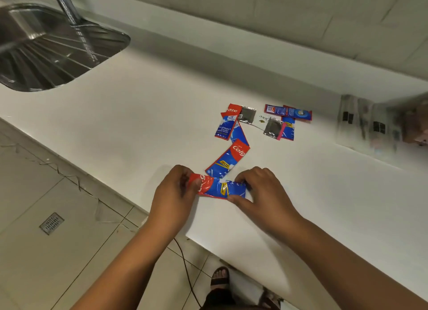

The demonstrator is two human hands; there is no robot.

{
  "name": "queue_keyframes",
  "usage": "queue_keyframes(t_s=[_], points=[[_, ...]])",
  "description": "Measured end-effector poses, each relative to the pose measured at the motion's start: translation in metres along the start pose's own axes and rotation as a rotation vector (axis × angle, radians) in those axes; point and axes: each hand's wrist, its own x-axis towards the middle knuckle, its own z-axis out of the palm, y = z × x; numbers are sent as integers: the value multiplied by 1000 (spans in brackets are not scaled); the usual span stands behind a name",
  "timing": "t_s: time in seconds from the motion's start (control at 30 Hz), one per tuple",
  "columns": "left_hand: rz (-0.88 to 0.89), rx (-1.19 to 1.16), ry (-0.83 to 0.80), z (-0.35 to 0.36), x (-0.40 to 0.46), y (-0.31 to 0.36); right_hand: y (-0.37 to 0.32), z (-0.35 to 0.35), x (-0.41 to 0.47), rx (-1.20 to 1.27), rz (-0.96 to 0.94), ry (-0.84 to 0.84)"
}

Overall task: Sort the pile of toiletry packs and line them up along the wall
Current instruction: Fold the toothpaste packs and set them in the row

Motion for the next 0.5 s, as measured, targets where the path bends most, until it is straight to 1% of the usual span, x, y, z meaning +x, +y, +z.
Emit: queue_keyframes(t_s=[0.07, 0.13, 0.2, 0.3, 0.37, 0.5], points=[[-36, -170, -96, 3, 2, 10, 1, -7, -6, 50, 43, -36], [-33, -281, -187, 7, 7, 22, 2, -17, -11, 145, 120, -80], [-14, -333, -259, 16, 13, 38, 6, -27, -16, 269, 227, -112], [34, -325, -297, 40, 24, 61, 15, -36, -28, 406, 356, -45], [110, -232, -294, 62, 33, 75, 23, -38, -38, 379, 416, 31], [289, -58, -406, 108, 52, 94, 47, -38, -52, 93, 398, 150]])
